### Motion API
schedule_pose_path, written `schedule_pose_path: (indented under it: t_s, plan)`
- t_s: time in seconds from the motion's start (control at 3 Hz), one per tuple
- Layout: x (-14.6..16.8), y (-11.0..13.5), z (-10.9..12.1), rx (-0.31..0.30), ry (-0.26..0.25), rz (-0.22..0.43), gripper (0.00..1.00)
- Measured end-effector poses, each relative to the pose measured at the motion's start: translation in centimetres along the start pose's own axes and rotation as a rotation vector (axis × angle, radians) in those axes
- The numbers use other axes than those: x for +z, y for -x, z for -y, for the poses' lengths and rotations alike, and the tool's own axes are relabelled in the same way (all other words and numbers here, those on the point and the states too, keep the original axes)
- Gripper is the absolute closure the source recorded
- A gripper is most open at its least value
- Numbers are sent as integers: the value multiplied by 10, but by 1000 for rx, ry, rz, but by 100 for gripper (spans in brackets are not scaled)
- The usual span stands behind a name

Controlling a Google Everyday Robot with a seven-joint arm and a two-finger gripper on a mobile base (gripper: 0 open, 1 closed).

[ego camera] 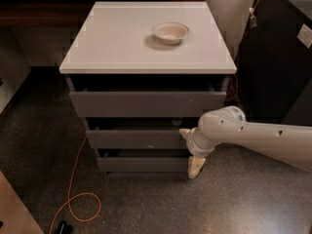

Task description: Pick 7up can from middle drawer and place on counter

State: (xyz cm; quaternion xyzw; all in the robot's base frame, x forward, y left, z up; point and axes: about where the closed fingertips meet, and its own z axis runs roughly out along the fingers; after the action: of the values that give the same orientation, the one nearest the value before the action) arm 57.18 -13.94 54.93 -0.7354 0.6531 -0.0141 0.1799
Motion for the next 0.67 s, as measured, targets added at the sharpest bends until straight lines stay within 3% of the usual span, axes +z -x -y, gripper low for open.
schedule_pose_path:
  t_s: [0.33, 0.67]
  plan:
    - [36, -23, 18, -16, -8, 36, 0]
    - [67, -53, 60, 7, -45, 68, 0]
